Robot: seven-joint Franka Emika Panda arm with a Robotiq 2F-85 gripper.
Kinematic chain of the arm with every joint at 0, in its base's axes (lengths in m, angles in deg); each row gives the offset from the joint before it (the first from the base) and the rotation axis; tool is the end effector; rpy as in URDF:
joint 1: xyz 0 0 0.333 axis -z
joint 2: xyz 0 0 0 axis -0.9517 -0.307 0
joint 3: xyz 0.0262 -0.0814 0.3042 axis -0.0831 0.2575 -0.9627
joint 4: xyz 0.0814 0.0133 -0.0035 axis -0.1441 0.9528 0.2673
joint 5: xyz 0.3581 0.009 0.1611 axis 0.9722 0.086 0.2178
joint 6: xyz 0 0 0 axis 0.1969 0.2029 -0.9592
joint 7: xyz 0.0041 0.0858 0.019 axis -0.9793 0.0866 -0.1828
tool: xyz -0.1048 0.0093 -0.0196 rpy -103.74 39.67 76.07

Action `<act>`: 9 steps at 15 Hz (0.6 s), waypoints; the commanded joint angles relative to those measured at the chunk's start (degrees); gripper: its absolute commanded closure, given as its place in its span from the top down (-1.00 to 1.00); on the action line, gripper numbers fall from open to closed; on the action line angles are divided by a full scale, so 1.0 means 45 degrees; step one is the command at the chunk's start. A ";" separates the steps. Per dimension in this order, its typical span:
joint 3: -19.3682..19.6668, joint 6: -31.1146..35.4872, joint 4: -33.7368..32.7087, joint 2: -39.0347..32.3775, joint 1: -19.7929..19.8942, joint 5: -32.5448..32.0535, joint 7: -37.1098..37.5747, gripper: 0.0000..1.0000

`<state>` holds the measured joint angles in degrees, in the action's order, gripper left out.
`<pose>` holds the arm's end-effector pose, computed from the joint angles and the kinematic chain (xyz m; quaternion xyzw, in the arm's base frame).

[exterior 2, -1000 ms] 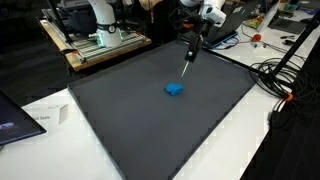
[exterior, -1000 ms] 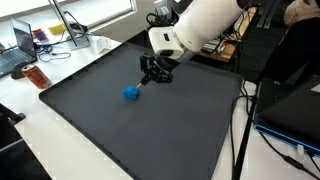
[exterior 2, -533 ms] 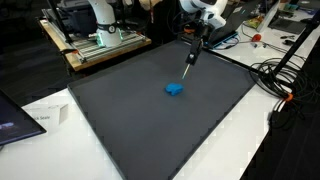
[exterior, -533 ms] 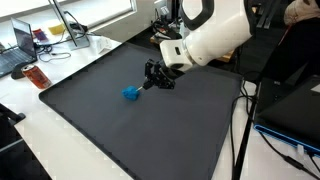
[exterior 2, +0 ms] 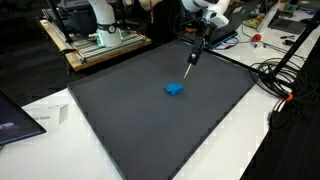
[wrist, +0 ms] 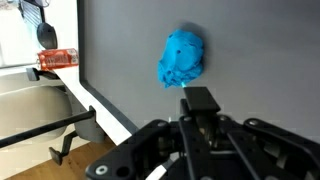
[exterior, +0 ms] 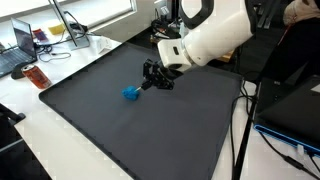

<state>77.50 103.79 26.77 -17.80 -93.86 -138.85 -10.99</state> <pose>0.5979 0.2237 0.2254 0.9114 0.1219 0.0687 0.3869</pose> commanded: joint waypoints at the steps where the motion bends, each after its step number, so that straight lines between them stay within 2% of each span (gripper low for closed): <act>1: -0.0402 0.0576 0.0039 0.0487 0.1003 0.1032 -0.1154 -0.94; 4: -0.0619 0.1309 0.0197 0.0904 0.1795 0.2759 -0.2721 -0.94; 9: -0.0406 0.1358 0.0130 0.1360 0.2290 0.5658 -0.4982 -0.94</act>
<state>75.78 109.43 26.44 -13.73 -84.90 -119.85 -28.14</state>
